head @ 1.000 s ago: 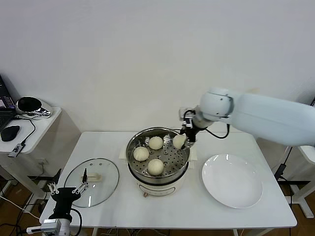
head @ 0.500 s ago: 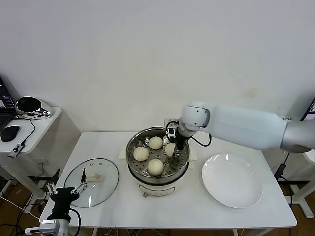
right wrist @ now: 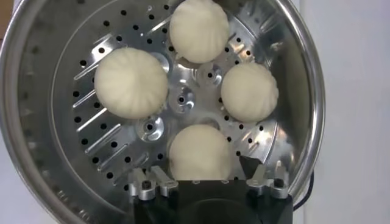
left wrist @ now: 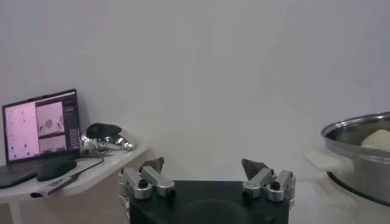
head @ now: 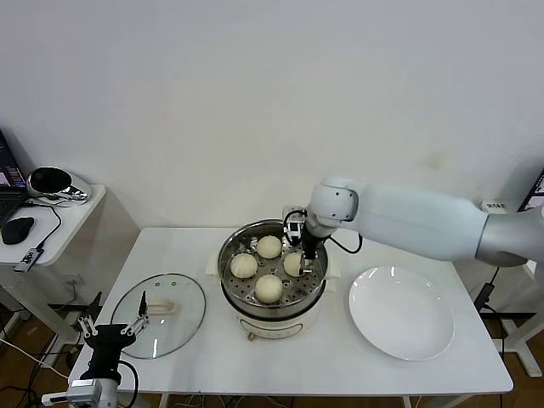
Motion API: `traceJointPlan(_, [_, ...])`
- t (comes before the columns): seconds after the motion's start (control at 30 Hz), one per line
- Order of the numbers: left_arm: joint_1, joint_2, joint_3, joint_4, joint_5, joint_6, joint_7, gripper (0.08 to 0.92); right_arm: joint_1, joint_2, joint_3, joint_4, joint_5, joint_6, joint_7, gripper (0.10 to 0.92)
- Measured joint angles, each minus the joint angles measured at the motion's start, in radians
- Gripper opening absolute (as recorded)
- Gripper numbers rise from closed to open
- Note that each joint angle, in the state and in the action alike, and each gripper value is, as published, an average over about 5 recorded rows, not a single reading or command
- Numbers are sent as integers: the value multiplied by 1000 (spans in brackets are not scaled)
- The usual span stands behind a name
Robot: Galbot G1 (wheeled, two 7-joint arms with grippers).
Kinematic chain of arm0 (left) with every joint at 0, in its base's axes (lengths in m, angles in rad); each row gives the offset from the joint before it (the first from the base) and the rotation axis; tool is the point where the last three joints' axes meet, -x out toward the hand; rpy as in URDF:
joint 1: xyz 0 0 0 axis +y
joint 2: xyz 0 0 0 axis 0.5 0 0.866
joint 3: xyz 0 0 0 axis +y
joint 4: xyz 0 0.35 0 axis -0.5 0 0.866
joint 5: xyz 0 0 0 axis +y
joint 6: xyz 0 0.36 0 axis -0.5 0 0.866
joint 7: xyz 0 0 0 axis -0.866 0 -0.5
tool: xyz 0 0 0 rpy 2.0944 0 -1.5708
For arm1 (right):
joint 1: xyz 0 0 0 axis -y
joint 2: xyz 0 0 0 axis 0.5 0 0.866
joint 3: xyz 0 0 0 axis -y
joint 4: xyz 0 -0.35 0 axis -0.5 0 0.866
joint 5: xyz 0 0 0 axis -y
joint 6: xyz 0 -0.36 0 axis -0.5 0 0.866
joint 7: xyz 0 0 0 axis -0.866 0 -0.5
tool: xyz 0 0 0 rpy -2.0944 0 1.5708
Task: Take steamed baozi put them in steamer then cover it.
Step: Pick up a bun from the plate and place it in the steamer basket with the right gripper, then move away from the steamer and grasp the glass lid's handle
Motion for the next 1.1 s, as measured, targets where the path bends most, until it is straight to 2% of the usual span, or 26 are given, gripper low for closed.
traceJointPlan(0.23, [-2,1,4,1,-8,1,-1,823,-5,-138,65,126,27,26,68,823])
traceJointPlan(0.43, [1,4,16,1,-23,1,5,823,-161,-319,231,265,67,136,273,823])
traceJointPlan(0.63, [-1,-1,26,-1,-34,-4,7,823,-503,-424,570,357,55,306,476,823])
traceJointPlan(0.83, [-1,-16,46,3,-9,-11,-11,823,-903,-362,971,379,-53,506,585,823])
traceJointPlan(1.1, [-2,-30,61,40,112,-19,-46,823,-1395,-90,1481,379,-215,773,602,823])
